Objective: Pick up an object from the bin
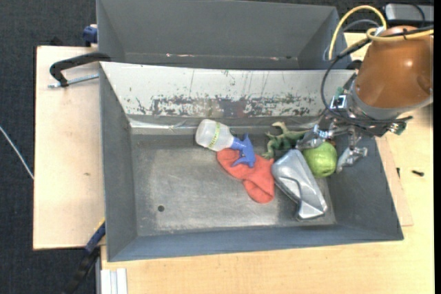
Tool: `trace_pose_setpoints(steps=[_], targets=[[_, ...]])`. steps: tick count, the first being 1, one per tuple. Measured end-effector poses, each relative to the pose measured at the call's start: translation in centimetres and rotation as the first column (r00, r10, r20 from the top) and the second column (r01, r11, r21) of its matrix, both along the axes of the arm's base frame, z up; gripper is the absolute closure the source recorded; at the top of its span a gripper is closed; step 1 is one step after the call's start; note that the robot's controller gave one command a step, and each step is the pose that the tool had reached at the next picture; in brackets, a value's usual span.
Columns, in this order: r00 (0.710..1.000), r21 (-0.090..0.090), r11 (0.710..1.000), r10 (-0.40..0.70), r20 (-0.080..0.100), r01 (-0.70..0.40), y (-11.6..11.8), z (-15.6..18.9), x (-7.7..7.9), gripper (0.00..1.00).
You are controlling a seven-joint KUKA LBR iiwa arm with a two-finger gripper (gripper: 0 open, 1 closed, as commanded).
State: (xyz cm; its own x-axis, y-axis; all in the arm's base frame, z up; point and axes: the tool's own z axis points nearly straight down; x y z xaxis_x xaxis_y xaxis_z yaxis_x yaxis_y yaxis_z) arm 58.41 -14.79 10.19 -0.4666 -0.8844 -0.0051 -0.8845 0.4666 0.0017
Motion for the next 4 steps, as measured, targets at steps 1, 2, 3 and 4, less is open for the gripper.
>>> trace_pose_setpoints(steps=[1,2,3,4], targets=[[1.0,0.0,1.0,0.0,0.0,0.0,0.0,0.0,0.0,1.0],[1.0,-0.002,1.0,-0.001,0.0,0.001,0.1,4.1,-0.3,1.0],[1.0,-0.007,1.0,0.0,0.013,0.0,0.4,2.5,0.1,1.0],[1.0,0.0,1.0,-0.019,-0.007,0.019,1.3,4.2,-0.9,1.0]])
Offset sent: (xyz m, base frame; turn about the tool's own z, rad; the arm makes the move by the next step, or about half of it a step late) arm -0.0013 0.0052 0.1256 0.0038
